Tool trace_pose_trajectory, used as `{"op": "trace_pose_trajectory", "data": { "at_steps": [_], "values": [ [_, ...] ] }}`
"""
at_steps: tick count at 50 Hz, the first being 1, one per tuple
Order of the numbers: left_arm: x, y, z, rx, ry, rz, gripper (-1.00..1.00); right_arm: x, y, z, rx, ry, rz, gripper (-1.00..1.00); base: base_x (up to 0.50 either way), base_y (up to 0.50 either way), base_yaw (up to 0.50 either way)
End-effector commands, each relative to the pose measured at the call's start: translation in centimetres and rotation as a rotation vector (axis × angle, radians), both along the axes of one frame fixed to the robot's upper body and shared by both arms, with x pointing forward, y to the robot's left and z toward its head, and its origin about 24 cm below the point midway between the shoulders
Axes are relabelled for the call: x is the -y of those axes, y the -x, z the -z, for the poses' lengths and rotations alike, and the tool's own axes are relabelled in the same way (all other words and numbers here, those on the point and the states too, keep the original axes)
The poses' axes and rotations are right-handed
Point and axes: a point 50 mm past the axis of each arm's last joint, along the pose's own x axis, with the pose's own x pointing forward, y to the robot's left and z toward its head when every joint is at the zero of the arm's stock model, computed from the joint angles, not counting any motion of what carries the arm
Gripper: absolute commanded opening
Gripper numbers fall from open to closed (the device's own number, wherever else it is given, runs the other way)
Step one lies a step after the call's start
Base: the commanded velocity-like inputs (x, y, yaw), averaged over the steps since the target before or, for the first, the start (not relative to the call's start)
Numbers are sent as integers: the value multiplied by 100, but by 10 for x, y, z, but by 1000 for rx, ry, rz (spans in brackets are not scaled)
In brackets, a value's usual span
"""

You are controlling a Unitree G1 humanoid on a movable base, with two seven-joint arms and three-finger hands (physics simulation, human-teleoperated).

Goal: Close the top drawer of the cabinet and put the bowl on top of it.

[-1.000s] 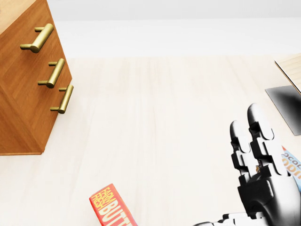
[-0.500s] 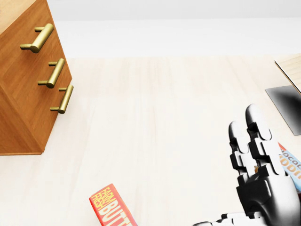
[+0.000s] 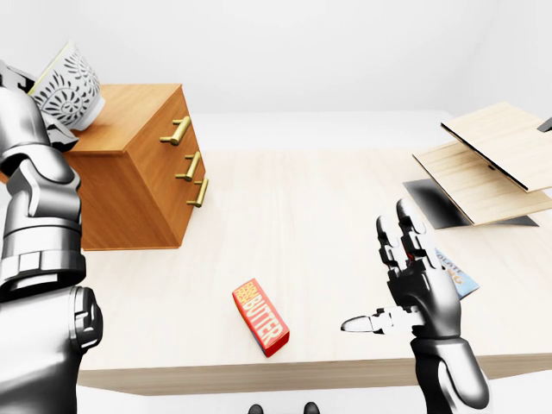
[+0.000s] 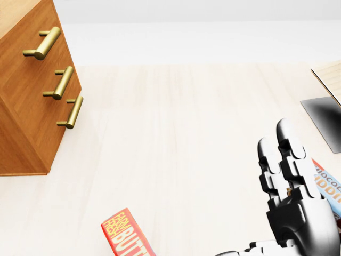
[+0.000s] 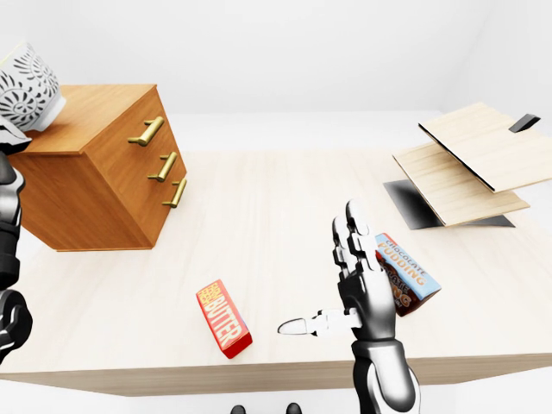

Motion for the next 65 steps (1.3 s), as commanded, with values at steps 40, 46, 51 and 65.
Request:
{"op": "trace_pose_trajectory", "data": {
  "at_steps": [40,46,51,65],
  "values": [
    [-10,2,27,-107,24,-22,100,-1,0,0,-3,3,-1,100,0,0,0],
    [-9,2,28,-107,36,-10,100,0,1,0,-1,2,-1,100,0,0,0],
    [0,4,19,-79,78,106,100,-1,0,1,-6,4,-3,100,0,0,0],
    [58,51,-43,148,-51,530,100,-1,0,2,-8,3,-6,100,0,0,0]
  ]
}}
